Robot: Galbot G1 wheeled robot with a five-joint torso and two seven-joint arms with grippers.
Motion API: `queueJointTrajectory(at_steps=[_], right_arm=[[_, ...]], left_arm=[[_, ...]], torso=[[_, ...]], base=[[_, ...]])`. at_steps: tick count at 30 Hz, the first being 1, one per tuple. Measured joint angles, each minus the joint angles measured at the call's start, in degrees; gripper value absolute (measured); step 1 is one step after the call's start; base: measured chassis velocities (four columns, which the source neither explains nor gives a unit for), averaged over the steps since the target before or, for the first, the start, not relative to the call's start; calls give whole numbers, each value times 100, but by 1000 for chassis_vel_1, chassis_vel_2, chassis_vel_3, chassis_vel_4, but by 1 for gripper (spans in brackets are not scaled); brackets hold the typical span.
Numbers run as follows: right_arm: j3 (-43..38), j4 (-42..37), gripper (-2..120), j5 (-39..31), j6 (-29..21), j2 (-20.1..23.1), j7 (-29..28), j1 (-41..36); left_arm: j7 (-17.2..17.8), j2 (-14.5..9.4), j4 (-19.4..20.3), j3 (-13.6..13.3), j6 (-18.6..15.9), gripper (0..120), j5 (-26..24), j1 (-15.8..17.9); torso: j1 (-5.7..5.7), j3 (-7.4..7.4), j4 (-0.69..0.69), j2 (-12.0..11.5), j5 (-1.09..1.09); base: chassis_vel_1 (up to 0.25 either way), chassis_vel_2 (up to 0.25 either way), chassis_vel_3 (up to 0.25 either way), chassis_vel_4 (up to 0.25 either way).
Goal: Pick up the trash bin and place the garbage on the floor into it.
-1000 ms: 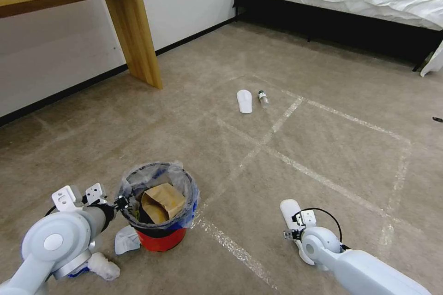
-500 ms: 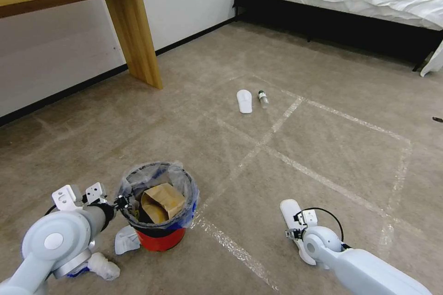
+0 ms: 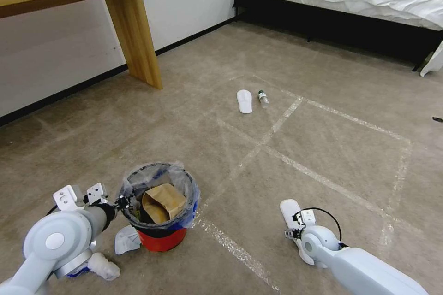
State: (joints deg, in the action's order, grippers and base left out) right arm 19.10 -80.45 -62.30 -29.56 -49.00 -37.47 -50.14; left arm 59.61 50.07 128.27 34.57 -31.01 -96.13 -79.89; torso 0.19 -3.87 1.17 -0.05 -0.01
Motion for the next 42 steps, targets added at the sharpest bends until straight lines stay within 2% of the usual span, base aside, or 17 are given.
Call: queueJointTrajectory(at_steps=[14,16,22,24,25,27,42], right_arm=[[37,192,100,42,30,-77,16,85],[43,198,98,41,30,-84,16,94],[64,202,82,33,60,-98,75,108],[68,201,81,33,64,-99,89,110],[77,205,76,31,83,-104,101,122],[80,209,74,31,86,-106,106,129],[136,256,73,22,219,-85,143,215]], left_arm=[[-29,-1,-37,-25,-6,4,3,35],[-32,1,-42,-33,-8,4,6,37],[-34,23,-62,-96,-8,4,17,85],[-34,23,-63,-103,-9,4,18,88],[-34,23,-72,-113,-8,4,26,89],[-35,21,-77,-114,-8,4,29,89],[-36,-28,-108,-191,-3,4,33,167]], torso=[[0,1,0,0,-1],[0,1,0,1,-2],[-2,3,1,2,-5],[-2,3,2,2,-5],[-2,4,2,2,-4],[-2,3,2,2,-4],[-1,0,2,1,2]], base=[[0,0,0,0],[0,0,0,0],[0,0,0,0],[0,0,0,0],[0,0,0,0],[0,0,0,0],[0,0,0,0]])
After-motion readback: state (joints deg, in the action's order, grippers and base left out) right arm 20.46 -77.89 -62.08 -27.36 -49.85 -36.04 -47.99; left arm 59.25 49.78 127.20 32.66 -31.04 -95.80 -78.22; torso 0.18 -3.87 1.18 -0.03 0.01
